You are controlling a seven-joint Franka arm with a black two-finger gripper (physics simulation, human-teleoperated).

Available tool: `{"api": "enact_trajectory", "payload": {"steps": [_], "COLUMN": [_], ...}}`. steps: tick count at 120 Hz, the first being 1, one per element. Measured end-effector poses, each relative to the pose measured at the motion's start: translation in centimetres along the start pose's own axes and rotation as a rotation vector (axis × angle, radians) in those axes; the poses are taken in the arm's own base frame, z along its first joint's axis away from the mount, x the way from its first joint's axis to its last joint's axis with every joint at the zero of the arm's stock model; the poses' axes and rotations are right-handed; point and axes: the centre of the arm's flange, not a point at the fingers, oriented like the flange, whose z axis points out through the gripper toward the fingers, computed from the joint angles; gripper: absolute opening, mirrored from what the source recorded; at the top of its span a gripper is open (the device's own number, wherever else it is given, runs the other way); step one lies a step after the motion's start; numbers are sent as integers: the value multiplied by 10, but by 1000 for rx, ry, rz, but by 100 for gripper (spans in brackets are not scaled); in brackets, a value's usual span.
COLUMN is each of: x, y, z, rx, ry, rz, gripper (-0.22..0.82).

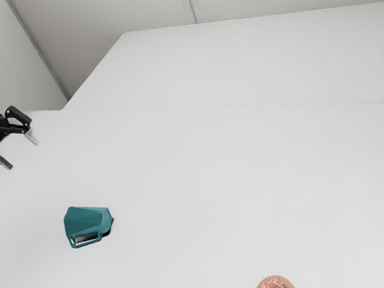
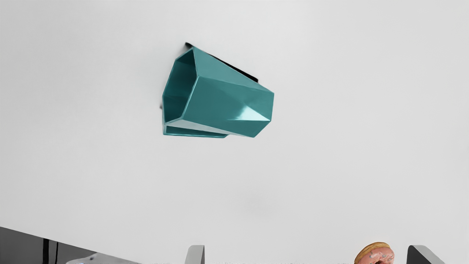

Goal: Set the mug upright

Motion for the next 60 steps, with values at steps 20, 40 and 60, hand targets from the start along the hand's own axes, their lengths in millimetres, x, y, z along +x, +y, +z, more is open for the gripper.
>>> {"api": "enact_trajectory", "payload": {"steps": [20, 40, 60], "x": [30, 42, 59], "y": [-34, -59, -73], "z": [46, 91, 126], "rx": [-67, -122, -154], "ry": [-117, -217, -285], "rz": [-40, -73, -89], "gripper": [60, 60, 60]}}
